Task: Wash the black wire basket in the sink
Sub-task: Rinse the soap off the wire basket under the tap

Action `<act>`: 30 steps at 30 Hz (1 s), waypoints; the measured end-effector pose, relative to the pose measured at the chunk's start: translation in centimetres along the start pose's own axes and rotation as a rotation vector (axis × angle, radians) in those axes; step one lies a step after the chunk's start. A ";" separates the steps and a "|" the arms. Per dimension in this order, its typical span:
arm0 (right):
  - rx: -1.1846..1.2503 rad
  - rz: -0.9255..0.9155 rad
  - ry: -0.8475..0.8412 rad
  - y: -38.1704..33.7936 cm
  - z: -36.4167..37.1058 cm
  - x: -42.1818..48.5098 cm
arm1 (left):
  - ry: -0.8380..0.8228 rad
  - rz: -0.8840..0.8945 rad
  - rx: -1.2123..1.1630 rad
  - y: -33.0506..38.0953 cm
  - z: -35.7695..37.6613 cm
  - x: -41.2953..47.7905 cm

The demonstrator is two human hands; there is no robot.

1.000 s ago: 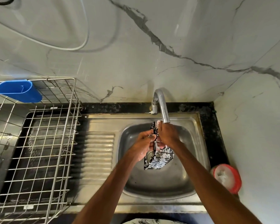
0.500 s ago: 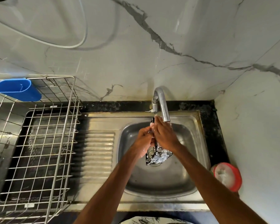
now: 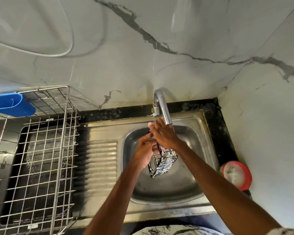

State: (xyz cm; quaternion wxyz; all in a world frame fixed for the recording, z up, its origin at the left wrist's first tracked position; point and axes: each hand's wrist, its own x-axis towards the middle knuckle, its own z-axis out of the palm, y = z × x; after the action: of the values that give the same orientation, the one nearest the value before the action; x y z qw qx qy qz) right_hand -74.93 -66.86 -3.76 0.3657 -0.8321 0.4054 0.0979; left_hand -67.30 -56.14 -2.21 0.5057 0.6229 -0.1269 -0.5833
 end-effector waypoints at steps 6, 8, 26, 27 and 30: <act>0.106 -0.180 0.055 -0.6 2.7 -6.2 | 0.031 0.076 -0.053 -0.2 -1.5 0.5; 0.097 -0.189 0.058 -0.4 2.7 -6.5 | 0.032 0.064 -0.066 -0.1 -1.4 0.2; 0.475 -0.138 0.195 3.1 0.6 -3.3 | 0.069 0.019 -0.150 1.1 -0.3 0.0; 0.427 -0.175 0.204 3.7 1.3 -4.1 | 0.068 0.017 -0.165 1.1 -0.3 0.1; 0.352 -0.183 0.258 4.9 2.5 -5.6 | 0.069 0.004 -0.165 1.2 -0.2 0.1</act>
State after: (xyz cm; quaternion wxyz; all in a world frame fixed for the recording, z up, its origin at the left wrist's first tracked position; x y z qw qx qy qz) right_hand -81.91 -63.72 -5.57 0.4577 -0.7944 0.3824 -0.1147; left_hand -66.57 -56.66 -1.41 0.5606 0.5984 -0.0623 -0.5690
